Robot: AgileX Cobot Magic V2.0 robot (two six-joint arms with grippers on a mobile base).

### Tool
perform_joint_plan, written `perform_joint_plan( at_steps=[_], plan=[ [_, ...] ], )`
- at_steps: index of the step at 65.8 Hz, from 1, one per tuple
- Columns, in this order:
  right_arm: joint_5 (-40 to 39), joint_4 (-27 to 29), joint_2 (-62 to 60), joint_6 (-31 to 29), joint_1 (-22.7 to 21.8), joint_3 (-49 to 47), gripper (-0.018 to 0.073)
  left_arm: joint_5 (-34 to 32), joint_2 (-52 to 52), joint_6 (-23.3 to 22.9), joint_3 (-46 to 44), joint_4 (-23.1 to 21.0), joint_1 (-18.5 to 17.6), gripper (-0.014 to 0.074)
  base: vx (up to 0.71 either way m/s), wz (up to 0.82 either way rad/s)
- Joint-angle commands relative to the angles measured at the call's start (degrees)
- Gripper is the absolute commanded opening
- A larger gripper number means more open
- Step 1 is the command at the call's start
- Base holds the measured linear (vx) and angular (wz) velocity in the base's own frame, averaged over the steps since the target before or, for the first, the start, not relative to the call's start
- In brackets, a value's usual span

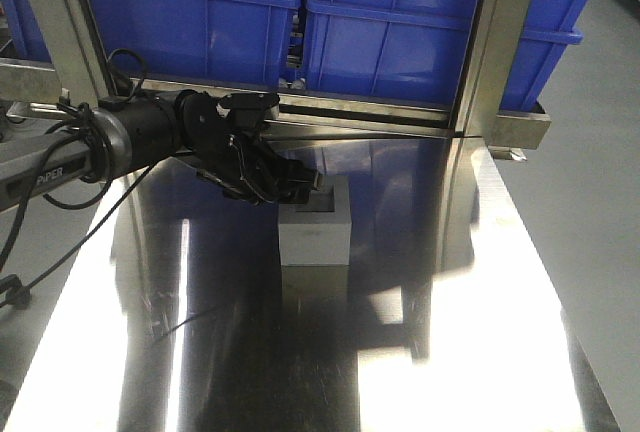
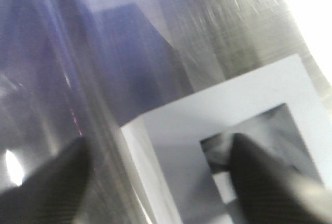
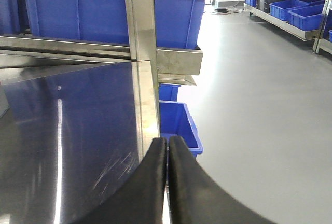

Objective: Sort gray base to blue bin
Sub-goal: 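Reach the left gripper down over the gray square base, then close the left gripper on the gray base and lift it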

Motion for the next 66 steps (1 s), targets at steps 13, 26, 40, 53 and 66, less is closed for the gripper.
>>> perform_joint_plan(
  at_steps=[13, 26, 40, 53, 66],
  plan=[
    [-4.1, -0.3, 1.1, -0.7, -0.2, 0.1, -0.0005, 2.1, -2.6, 0.0, -1.1, 0.4, -0.2, 0.0080, 0.00, 0.00],
    [-4.1, -0.3, 1.1, -0.7, -0.2, 0.1, -0.0005, 2.1, -2.8, 0.0, -1.1, 0.4, -0.2, -0.0008, 0.00, 0.00],
    [-4.1, -0.3, 1.1, -0.7, -0.2, 0.1, -0.0005, -0.1, -6.8, 0.6, -1.1, 0.4, -1.0, -0.0008, 0.00, 0.00],
    [-4.1, -0.3, 1.1, -0.7, -0.2, 0.1, -0.0005, -6.9, -14.2, 4.0, 1.9, 0.5, -3.5, -0.0008, 0.00, 0.00],
    [-4.1, -0.3, 1.1, -0.7, -0.2, 0.1, -0.0005, -17.4, -25.2, 5.5, 11.0, 0.4, -4.8, -0.0008, 0.00, 0.00]
  ],
)
